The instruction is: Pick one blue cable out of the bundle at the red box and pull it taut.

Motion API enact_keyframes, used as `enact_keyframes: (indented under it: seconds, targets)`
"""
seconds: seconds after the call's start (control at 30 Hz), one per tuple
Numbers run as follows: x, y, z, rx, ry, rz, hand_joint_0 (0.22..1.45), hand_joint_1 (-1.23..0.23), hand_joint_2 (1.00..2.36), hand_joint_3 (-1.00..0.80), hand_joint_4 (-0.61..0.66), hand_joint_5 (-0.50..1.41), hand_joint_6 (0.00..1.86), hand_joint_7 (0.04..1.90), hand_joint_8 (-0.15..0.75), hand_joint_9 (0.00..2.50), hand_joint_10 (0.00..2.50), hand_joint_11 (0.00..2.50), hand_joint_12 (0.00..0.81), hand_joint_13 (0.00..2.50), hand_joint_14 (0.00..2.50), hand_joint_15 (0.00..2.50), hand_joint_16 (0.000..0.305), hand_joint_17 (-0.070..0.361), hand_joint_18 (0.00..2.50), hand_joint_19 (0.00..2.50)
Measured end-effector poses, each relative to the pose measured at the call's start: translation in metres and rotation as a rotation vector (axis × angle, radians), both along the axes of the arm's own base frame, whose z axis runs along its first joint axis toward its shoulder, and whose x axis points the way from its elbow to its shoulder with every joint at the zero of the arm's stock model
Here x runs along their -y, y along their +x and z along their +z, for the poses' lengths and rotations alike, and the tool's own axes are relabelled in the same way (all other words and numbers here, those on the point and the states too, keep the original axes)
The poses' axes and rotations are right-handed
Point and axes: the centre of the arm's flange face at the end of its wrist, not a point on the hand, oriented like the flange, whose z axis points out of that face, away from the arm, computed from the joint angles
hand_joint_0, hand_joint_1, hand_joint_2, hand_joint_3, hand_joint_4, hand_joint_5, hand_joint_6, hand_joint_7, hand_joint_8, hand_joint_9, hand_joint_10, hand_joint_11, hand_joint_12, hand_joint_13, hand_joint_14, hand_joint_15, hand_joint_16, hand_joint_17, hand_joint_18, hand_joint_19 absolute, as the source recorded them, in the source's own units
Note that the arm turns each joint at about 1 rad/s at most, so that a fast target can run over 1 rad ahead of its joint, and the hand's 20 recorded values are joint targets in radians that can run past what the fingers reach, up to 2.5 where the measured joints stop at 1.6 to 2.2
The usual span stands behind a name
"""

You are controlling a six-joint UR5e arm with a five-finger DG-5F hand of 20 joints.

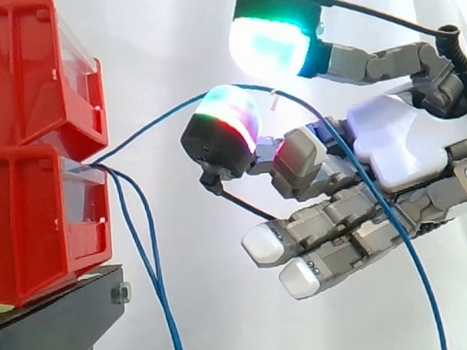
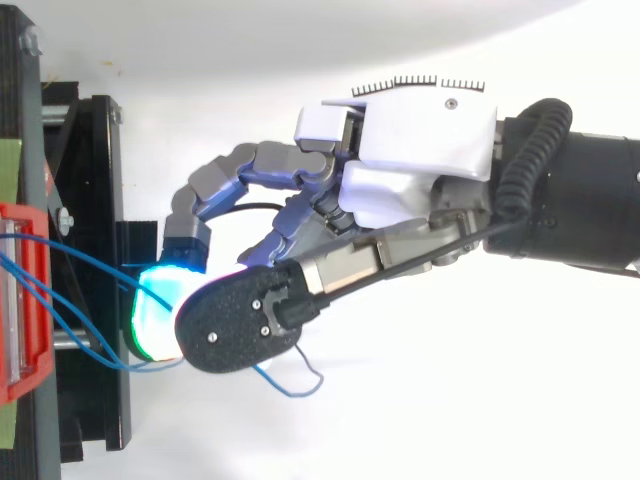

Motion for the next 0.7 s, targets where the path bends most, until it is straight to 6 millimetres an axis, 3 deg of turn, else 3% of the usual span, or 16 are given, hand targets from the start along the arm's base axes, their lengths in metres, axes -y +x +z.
enact_keyframes:
  seconds: [0.33, 0.7]
  targets:
    - [-0.0006, 0.0000, 0.0001, 0.000, 0.000, 0.001, 0.60, -0.73, 1.00, -0.49, -0.16, -0.19, 0.91, 0.92, 0.291, 0.98, 0.01, 1.11, 0.371, 0.65, 0.01, 0.36, 0.050, 0.112, 0.52, 0.22]
    - [-0.0007, 0.0000, -0.0001, 0.000, 0.000, 0.001, 0.62, -0.73, 1.01, -0.35, -0.28, -0.19, 0.91, 0.95, 0.279, 0.98, 0.01, 1.10, 0.363, 0.64, 0.01, 0.36, 0.048, 0.108, 0.52, 0.23]
